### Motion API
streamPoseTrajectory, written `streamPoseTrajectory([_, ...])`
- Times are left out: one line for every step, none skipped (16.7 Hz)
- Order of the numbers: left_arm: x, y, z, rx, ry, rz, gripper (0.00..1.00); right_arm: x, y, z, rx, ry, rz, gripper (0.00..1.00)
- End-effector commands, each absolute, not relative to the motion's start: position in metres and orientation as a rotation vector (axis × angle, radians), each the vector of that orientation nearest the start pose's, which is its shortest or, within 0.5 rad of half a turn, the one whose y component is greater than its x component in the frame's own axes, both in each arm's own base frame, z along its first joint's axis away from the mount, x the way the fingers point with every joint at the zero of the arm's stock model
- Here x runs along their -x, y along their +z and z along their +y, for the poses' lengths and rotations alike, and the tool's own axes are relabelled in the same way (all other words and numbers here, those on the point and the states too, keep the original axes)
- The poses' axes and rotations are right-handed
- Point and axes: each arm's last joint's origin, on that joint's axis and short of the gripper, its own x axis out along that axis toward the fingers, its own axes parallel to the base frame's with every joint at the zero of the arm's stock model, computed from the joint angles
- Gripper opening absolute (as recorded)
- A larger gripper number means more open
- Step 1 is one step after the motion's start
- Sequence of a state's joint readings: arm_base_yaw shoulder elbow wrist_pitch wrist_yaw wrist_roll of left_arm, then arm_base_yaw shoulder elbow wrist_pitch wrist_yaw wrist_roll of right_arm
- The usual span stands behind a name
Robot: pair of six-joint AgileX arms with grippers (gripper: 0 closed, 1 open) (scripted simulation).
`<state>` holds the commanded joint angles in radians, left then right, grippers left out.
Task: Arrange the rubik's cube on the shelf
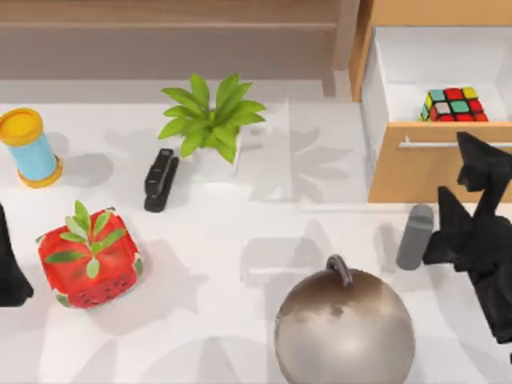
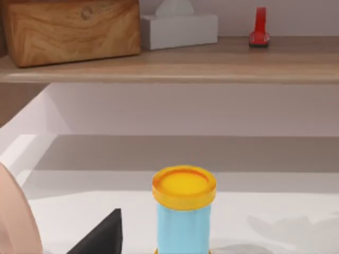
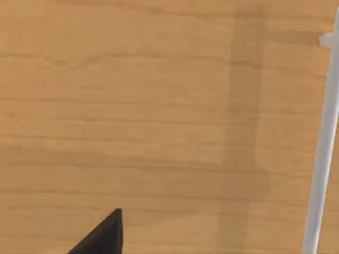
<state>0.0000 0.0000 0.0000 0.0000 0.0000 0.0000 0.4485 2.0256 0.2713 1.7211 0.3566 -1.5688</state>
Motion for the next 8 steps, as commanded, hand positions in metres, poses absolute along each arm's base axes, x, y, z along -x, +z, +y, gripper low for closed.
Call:
streamPoseTrajectory([-0.106, 0.160, -0.001, 0.000, 0.000, 0.000, 1.00, -0.232, 0.082, 0.109, 1.591, 0.137, -0.098, 1.00])
streamPoseTrajectory([-0.106, 0.160, -0.001, 0.000, 0.000, 0.000, 1.00, -0.234, 0.083, 0.117, 1.585, 0.167, -0.127, 1.00])
streamPoseTrajectory([-0.106, 0.160, -0.001, 0.000, 0.000, 0.000, 1.00, -0.236, 0.085, 0.126, 1.578, 0.196, -0.154, 1.00])
streamPoseTrajectory([-0.106, 0.160, -0.001, 0.000, 0.000, 0.000, 1.00, -0.238, 0.087, 0.135, 1.569, 0.225, -0.180, 1.00])
streamPoseTrajectory([-0.106, 0.160, -0.001, 0.000, 0.000, 0.000, 1.00, -0.242, 0.089, 0.144, 1.559, 0.250, -0.200, 1.00])
streamPoseTrajectory([-0.106, 0.160, -0.001, 0.000, 0.000, 0.000, 1.00, -0.247, 0.091, 0.153, 1.549, 0.274, -0.215, 1.00])
streamPoseTrajectory([-0.106, 0.160, -0.001, 0.000, 0.000, 0.000, 1.00, -0.253, 0.094, 0.161, 1.537, 0.296, -0.222, 1.00])
streamPoseTrajectory([-0.106, 0.160, -0.001, 0.000, 0.000, 0.000, 1.00, -0.260, 0.097, 0.169, 1.524, 0.318, -0.223, 1.00])
